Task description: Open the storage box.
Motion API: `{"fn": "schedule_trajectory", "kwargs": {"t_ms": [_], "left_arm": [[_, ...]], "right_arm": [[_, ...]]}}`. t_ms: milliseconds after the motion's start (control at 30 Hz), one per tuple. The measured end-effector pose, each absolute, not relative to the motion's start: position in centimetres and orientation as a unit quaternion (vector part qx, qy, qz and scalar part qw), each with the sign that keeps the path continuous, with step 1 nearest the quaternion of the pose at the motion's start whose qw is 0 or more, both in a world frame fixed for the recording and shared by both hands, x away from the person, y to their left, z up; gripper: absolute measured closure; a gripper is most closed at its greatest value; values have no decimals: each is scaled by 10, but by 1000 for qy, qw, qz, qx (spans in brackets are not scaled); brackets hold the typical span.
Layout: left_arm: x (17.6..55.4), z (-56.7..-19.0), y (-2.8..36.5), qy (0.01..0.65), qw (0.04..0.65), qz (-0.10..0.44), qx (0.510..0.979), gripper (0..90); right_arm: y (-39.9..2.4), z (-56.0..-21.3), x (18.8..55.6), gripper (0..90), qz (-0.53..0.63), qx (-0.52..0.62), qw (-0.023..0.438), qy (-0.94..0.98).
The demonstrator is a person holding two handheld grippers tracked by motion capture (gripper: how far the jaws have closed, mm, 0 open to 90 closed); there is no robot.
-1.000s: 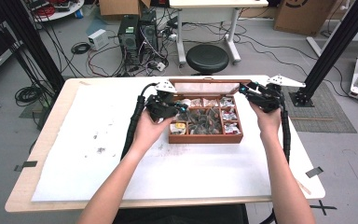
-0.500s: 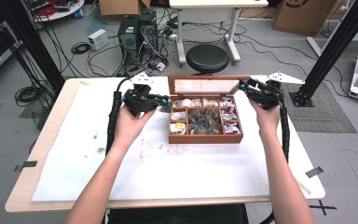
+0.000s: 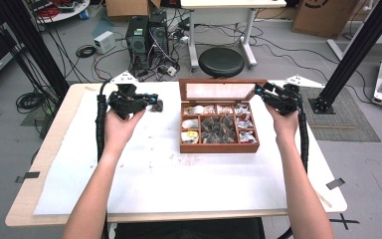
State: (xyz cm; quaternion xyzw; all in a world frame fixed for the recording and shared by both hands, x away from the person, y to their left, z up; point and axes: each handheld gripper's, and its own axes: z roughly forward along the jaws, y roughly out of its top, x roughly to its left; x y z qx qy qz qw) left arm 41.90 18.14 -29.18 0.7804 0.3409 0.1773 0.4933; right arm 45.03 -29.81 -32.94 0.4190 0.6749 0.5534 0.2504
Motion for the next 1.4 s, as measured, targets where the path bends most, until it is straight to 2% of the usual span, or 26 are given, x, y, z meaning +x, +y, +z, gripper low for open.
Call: {"fn": "schedule_trajectory", "kwargs": {"t_ms": [600, 1400], "left_arm": [[437, -302, 221, 394, 482, 206, 755, 890], [449, -311, 221, 407, 474, 211, 752, 890]], "right_arm": [[-299, -330, 450, 560, 554, 419, 249, 675], [-298, -330, 449, 560, 554, 419, 248, 675]]}}
